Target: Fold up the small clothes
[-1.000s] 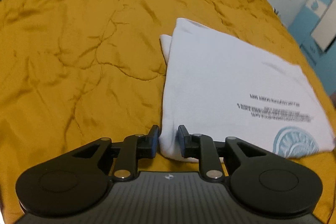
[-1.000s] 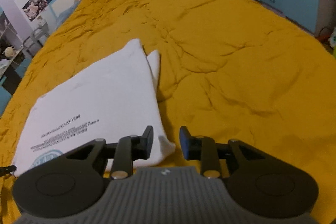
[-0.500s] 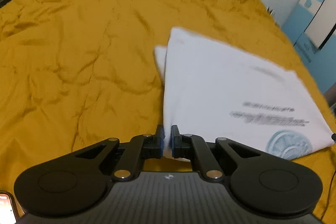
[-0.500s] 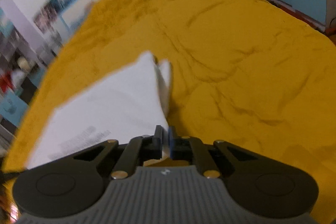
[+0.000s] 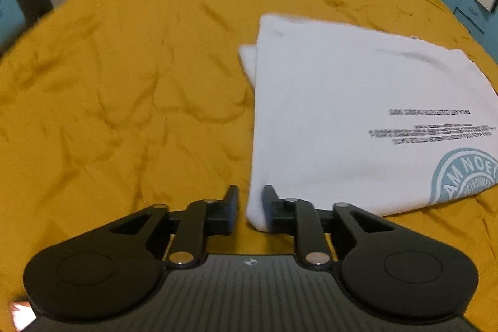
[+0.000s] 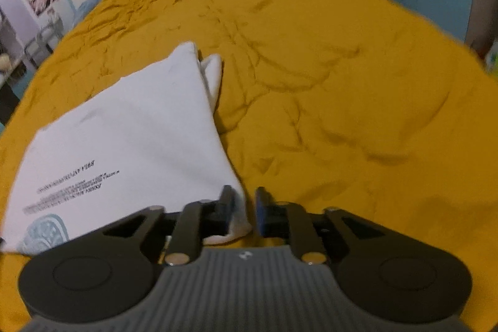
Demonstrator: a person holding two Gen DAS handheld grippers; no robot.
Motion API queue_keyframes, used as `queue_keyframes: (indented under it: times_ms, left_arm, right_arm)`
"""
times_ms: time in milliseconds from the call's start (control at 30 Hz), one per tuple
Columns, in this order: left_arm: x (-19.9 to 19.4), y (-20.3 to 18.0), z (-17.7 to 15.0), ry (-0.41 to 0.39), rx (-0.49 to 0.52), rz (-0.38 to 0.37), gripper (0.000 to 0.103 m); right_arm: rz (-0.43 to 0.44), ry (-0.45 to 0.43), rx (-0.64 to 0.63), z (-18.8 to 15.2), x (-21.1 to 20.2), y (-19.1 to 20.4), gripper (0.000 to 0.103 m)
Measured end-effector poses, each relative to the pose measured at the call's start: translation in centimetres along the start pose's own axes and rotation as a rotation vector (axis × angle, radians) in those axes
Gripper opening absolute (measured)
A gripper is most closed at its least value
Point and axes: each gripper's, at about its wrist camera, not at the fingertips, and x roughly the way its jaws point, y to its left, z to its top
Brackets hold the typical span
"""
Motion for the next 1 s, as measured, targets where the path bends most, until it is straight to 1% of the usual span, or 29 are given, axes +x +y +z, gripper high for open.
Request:
queue_keyframes:
  times_ms: [67, 100, 133, 167, 200, 267, 333, 367, 433, 500, 567, 633, 667, 700, 767, 900, 967, 1000]
  left_arm:
    - [-1.5, -0.6, 0.3, -0.056, 0.039, 0.021, 0.026]
    - [-2.1, -0.9, 0.5, -0.082, 0.053, 0.023, 0.028]
    - [-2.7, -1.2, 0.8, -0.105, 0.057, 0.013, 0.032]
    - [-3.1, -1.5, 1.3, -0.121, 0.055, -0.001, 0.034]
    - [-3.5, -1.7, 1.7, -0.141, 0.049, -0.018, 0.038]
    - [-3.9, -2.5, 2.9, -0.185, 0.04, -0.049, 0.042]
    - [-3.8, -3.3, 4.1, -0.216, 0.031, -0.051, 0.051]
    - [-3.4, -3.8, 4.7, -0.223, 0.032, -0.052, 0.052]
    - [-2.3, -4.5, 5.7, -0.217, 0.03, -0.08, 0.053]
    - [-0.6, -5.2, 6.7, -0.191, 0.018, -0.093, 0.053]
    - [1.0, -5.8, 7.3, -0.176, 0.014, -0.097, 0.053]
    - [2.7, -6.2, 7.8, -0.159, 0.012, -0.122, 0.053]
    - [3.4, -6.3, 7.8, -0.149, 0.009, -0.13, 0.053]
    - [4.1, -6.5, 7.9, -0.142, 0.006, -0.133, 0.053]
    - [5.5, -6.5, 8.2, -0.131, 0.001, -0.136, 0.053]
    - [7.7, -6.3, 8.5, -0.12, -0.014, -0.142, 0.053]
    - [8.6, -6.1, 8.5, -0.108, -0.021, -0.139, 0.053]
    - [9.0, -5.9, 8.5, -0.102, -0.022, -0.135, 0.053]
  right_arm:
    - [-0.026, -0.033, -0.054, 0.2, -1.4, 0.6, 0.02]
    - [-0.025, -0.044, -0.076, 0.4, -1.9, 1.0, 0.021]
    - [-0.015, -0.048, -0.08, 0.7, -2.4, 1.2, 0.024]
    - [0.004, -0.05, -0.074, 1.2, -2.6, 1.3, 0.032]
    - [0.023, -0.051, -0.061, 1.6, -2.7, 1.3, 0.041]
    - [0.077, -0.052, -0.013, 2.7, -2.9, 1.0, 0.047]
    - [0.134, -0.048, 0.049, 3.9, -2.4, 0.6, 0.05]
    - [0.158, -0.048, 0.073, 4.5, -2.0, 0.5, 0.051]
    - [0.184, -0.05, 0.114, 5.6, -1.1, 0.3, 0.052]
    - [0.191, -0.043, 0.144, 6.6, 0.2, 0.1, 0.052]
    - [0.212, -0.027, 0.186, 7.6, 2.0, -0.1, 0.052]
    - [0.24, -0.012, 0.224, 8.5, 4.0, -0.4, 0.052]
    - [0.246, -0.005, 0.236, 8.8, 5.0, -0.5, 0.053]
    - [0.248, 0.004, 0.246, 9.1, 6.0, -0.6, 0.056]
    - [0.246, 0.023, 0.259, 9.8, 8.4, -0.7, 0.059]
    - [0.251, 0.053, 0.276, 10.6, 12.5, -1.1, 0.058]
    - [0.264, 0.063, 0.288, 10.9, 14.1, -1.5, 0.056]
    - [0.274, 0.062, 0.298, 11.1, 14.8, -1.7, 0.052]
